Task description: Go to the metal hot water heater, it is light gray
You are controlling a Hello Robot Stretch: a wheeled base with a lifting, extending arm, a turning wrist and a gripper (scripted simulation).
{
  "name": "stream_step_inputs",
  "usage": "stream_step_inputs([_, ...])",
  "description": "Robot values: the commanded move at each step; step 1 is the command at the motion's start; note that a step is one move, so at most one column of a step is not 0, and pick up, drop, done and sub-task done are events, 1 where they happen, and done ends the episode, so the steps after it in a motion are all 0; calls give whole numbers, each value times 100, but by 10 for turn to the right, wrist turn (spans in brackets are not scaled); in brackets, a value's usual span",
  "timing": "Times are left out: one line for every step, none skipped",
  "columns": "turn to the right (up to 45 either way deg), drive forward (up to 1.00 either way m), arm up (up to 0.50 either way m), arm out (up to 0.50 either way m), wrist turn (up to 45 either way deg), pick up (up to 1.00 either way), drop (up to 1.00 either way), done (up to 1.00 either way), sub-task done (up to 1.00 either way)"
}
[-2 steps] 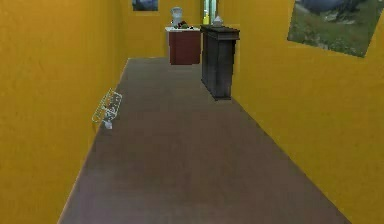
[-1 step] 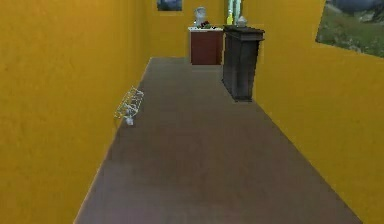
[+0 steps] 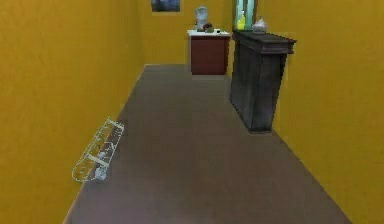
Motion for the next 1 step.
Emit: stream_step_inputs([0,100,0,0,0,0,0,0,0])
